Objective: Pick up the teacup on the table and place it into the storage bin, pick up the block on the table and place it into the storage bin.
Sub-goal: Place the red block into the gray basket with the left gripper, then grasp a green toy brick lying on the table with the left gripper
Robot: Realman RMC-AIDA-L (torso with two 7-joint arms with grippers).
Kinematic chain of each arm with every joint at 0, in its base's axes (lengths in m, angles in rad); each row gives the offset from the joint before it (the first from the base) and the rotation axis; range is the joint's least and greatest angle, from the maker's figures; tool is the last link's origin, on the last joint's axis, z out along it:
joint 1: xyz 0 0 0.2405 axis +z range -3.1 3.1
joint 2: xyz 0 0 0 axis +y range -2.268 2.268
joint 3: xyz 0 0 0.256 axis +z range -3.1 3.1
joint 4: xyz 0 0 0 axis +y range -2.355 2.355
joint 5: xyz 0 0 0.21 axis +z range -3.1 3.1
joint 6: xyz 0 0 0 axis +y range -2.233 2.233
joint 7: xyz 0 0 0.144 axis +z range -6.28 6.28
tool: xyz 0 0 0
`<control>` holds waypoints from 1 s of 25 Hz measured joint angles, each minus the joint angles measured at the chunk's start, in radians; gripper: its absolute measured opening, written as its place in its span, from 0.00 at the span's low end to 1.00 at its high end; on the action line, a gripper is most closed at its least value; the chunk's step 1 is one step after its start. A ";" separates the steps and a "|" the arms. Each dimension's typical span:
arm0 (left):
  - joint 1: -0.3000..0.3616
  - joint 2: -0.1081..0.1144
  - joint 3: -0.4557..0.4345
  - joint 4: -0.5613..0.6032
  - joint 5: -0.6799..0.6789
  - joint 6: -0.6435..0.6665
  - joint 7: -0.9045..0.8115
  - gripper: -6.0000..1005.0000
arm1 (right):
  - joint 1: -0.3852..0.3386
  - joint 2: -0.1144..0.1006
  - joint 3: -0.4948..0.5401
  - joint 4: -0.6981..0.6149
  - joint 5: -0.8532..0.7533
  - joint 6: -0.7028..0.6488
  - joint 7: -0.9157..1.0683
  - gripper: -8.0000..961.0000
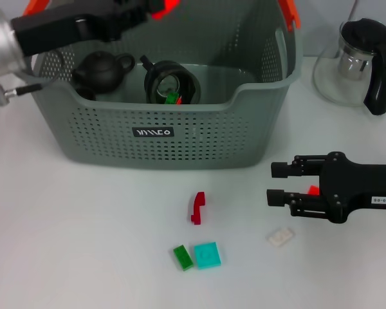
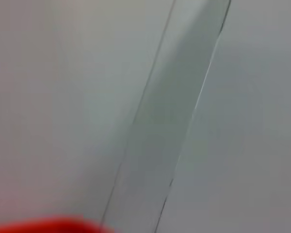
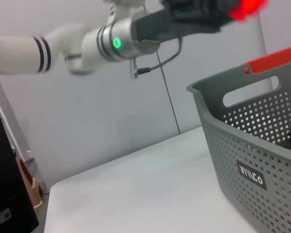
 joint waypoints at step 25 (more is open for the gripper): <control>-0.042 -0.033 0.272 0.216 0.249 -0.259 -0.360 0.41 | 0.001 0.001 0.000 0.002 0.002 0.008 -0.002 0.62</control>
